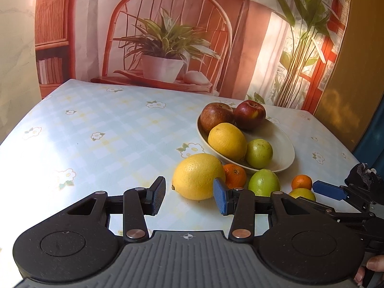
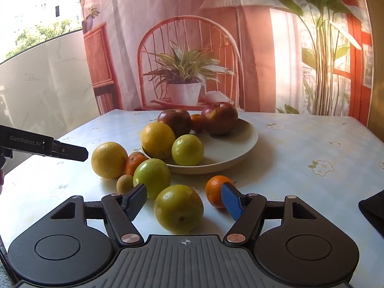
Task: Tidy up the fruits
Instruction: 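Move both open tools back over the loose fruits beside the plate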
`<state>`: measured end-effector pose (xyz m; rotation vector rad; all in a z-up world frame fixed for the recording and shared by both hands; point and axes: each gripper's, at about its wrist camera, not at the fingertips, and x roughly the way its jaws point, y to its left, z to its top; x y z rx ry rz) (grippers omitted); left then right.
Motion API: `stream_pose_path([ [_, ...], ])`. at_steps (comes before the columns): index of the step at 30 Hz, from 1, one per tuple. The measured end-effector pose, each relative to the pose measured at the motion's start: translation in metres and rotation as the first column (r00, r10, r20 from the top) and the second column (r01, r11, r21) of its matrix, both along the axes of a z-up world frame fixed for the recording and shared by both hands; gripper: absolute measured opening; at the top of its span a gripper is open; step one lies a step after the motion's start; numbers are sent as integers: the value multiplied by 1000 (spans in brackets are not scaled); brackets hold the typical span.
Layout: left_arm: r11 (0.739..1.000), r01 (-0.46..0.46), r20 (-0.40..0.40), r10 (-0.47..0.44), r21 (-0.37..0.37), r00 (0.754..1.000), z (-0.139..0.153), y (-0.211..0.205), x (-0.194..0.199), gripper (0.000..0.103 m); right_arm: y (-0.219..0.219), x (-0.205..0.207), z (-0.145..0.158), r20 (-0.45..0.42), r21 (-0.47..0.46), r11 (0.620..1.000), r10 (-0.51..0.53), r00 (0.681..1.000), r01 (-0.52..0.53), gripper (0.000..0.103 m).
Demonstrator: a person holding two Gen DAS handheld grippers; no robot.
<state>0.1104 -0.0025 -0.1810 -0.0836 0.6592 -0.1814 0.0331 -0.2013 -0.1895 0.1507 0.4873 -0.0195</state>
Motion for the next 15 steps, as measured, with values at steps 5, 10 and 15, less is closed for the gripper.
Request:
stream_pose_path([
  [5, 999, 25, -19, -25, 23, 1000, -7, -8, -7, 46, 2, 0, -1, -20, -12, 1000, 19, 1000, -19, 60],
  [10, 998, 58, -20, -57, 34, 998, -10, -14, -10, 46, 17, 2, -2, -52, -78, 993, 84, 995, -88, 58],
  [15, 997, 73, -19, -72, 30, 997, -10, -15, -11, 46, 11, 4, -2, -64, -32, 996, 81, 995, -83, 50],
])
